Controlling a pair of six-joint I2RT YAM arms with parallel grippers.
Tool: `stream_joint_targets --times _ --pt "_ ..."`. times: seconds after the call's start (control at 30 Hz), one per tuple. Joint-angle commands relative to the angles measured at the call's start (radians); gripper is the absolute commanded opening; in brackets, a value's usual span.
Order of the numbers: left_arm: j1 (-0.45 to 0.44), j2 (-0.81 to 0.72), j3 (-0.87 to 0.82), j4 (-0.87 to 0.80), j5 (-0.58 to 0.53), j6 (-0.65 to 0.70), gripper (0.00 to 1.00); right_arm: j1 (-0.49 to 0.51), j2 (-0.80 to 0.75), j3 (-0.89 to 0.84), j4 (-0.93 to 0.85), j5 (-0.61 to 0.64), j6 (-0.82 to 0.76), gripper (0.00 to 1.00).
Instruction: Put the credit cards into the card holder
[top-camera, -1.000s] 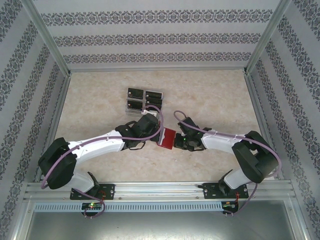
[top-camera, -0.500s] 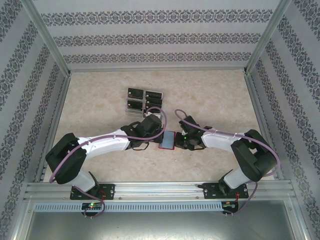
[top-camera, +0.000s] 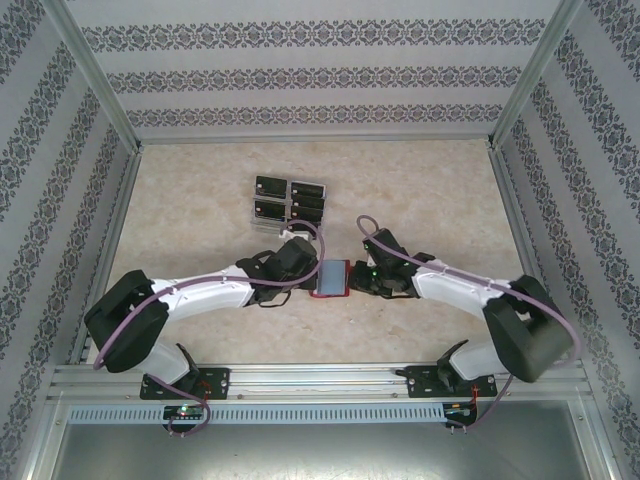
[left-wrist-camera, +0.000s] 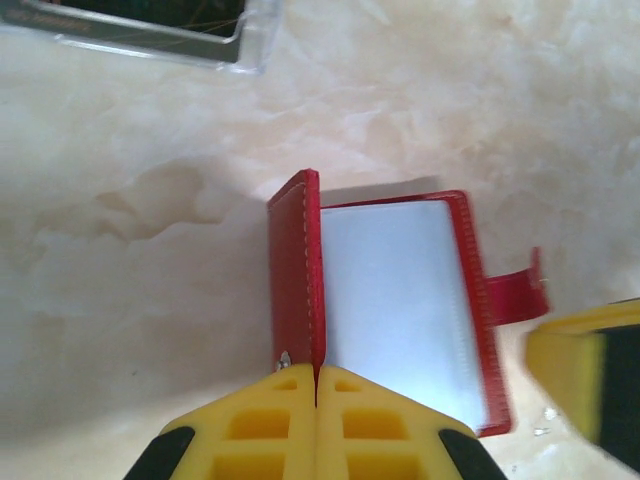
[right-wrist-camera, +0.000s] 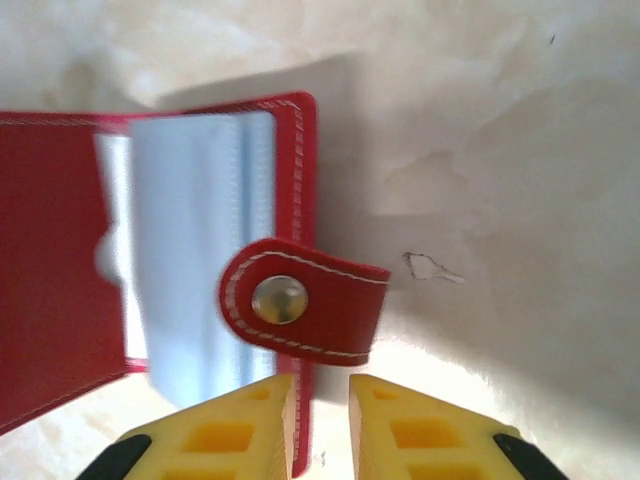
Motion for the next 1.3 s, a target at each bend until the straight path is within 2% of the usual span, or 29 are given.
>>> stream_joint_targets --times 0.0,0.17,0.33,0.57,0.77,1.03,1.27 --pt "0.003 -0.037 -0.052 0.028 -0.046 -0.056 0.0 0.015 -0.059 0.053 -0.085 0.044 -0.028 0.25" --pt "0.003 -0.082 -0.109 0.06 -0.06 -0.089 0.0 0.042 -0.013 0.133 -0.086 0.032 -0.038 0.38" --pt "0.002 -0.103 -0.132 0.069 -0.059 -0.092 0.0 0.075 0.117 0.198 -0.061 0.02 -0.043 0.42" --pt "0.003 -0.119 -0.157 0.087 -0.064 -0.098 0.0 0.097 0.225 0.188 0.002 0.008 -0.018 0.5" --pt "0.003 -0.113 -0.181 0.108 -0.064 -0.103 0.0 0.104 0.282 0.193 0.024 -0.006 -0.013 0.5" --pt "0.003 -0.109 -0.193 0.125 -0.064 -0.109 0.0 0.107 0.219 0.209 -0.027 0.023 -0.029 0.5" --pt "0.003 -0.102 -0.203 0.142 -0.065 -0.112 0.0 0.106 0.268 0.241 -0.045 0.014 -0.05 0.51"
